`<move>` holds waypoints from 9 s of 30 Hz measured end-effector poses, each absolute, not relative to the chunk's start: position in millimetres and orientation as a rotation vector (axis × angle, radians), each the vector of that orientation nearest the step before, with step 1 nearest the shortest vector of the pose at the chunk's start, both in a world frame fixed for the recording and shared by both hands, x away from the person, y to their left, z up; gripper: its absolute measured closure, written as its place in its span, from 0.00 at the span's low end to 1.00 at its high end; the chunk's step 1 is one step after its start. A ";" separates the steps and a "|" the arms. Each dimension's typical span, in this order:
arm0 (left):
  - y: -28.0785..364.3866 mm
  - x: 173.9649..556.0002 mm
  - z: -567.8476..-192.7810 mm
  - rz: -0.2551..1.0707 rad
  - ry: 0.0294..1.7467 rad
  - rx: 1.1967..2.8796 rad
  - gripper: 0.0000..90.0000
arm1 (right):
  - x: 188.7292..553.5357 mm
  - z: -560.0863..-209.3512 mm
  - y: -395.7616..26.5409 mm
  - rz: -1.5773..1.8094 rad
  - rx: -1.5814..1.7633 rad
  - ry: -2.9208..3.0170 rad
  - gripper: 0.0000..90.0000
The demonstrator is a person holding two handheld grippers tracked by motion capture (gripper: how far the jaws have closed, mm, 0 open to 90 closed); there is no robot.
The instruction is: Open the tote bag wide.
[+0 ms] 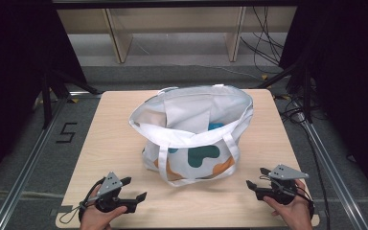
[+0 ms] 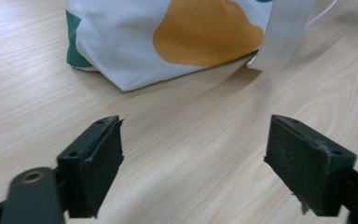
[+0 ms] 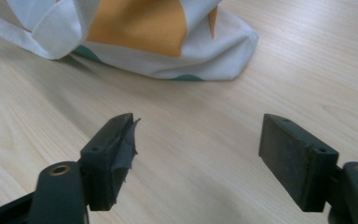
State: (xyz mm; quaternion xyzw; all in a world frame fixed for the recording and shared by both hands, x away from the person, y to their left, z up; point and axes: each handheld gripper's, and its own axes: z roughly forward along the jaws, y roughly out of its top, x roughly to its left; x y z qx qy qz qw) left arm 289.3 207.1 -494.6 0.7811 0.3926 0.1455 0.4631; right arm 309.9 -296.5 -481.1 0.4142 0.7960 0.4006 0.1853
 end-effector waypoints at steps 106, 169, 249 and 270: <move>126.2 476.3 -401.2 0.371 0.894 1.958 0.98 | 438.9 -374.6 -195.5 1.228 0.717 2.330 1.00; 82.4 535.6 -431.8 0.389 1.046 2.326 1.00 | 404.8 -428.9 -224.0 0.827 0.684 2.795 1.00; 162.8 496.9 -414.3 0.365 0.945 2.034 0.97 | 475.4 -363.5 -224.7 1.294 0.745 2.140 1.00; 163.9 477.8 -443.9 0.359 0.906 2.099 0.98 | 510.1 -423.5 -254.2 1.244 0.956 2.245 1.00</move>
